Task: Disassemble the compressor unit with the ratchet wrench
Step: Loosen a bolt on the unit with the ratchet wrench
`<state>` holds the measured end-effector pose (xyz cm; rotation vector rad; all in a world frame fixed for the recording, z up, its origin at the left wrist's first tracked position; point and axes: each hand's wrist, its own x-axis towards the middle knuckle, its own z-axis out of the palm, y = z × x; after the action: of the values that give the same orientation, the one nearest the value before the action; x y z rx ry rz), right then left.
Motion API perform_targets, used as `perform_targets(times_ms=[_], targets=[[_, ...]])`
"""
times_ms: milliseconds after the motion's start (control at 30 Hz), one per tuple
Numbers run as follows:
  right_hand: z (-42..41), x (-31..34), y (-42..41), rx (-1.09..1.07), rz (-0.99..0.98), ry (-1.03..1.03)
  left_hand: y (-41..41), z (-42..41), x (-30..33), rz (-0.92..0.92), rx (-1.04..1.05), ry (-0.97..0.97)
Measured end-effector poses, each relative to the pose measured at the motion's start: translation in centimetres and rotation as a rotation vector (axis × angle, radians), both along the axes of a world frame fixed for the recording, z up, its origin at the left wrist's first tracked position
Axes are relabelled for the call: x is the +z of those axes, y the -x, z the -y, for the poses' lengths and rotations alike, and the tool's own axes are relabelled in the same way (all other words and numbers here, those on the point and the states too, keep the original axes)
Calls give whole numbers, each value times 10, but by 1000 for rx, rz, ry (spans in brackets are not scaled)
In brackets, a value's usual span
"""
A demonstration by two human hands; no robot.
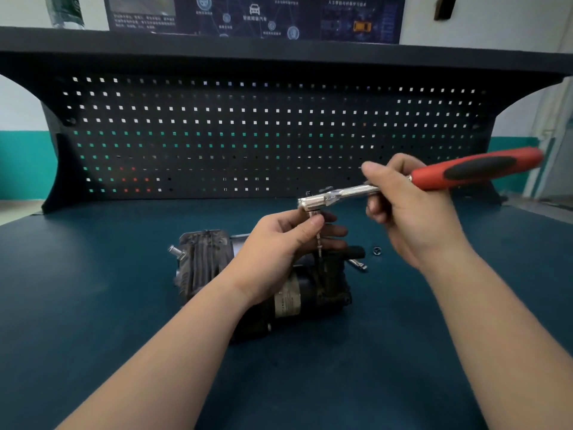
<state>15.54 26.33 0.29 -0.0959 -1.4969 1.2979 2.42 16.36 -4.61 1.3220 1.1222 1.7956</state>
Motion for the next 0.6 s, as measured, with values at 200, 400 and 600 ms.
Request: perform_targets(times_ms=[200, 400, 600], targets=[[4, -10, 17, 57, -88, 393, -7, -4, 1, -52, 207, 6], [44, -20, 19, -704, -206, -1054, -14, -4, 3, -254, 376, -62], [12, -6, 6, -280, -61, -357, 0, -3, 4, 14, 10, -7]])
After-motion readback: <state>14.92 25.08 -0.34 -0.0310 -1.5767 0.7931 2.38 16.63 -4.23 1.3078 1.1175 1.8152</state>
